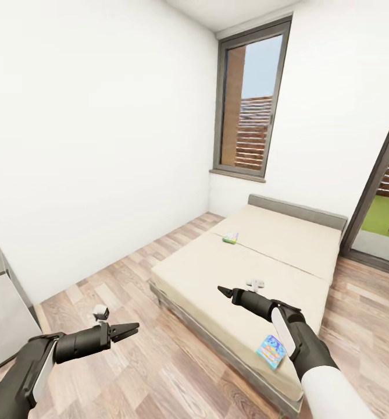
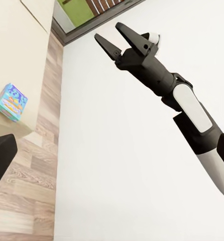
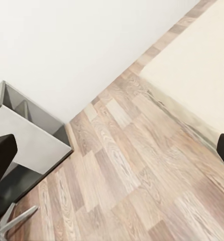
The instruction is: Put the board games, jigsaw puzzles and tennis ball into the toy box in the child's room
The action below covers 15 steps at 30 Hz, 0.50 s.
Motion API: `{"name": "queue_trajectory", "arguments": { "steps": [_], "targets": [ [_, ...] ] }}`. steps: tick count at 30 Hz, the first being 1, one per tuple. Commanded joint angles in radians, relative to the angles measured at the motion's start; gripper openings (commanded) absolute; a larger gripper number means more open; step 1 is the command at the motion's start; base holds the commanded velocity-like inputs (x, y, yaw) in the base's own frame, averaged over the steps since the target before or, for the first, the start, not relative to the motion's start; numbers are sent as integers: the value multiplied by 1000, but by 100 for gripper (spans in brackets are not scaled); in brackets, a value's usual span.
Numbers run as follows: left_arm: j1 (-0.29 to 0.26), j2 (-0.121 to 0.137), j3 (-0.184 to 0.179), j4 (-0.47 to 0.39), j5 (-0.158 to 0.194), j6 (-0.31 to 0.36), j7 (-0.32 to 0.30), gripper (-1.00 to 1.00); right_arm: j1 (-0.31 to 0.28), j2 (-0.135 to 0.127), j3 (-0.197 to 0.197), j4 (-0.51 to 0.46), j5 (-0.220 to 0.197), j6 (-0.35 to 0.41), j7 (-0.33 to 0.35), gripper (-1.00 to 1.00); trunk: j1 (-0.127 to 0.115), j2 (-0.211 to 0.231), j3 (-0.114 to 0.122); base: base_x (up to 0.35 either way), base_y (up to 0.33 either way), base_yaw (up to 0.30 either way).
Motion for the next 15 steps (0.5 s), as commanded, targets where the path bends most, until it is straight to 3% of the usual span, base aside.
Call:
{"name": "queue_trajectory", "arguments": {
  "steps": [1,8,15],
  "targets": [
    [-1,0,0,0,2,11,-3,100,-1,1,-4,0,-6,9,2,100,1,-2,-2,0,125,-10],
    [-1,0,0,0,2,11,-3,100,-1,2,-4,1,-9,9,2,100,1,-2,-6,0,47,-39],
    [-1,0,0,0,2,11,-3,100,-1,2,-4,1,-9,10,0,100,1,-2,-13,0,19,-153]
  ]
}}
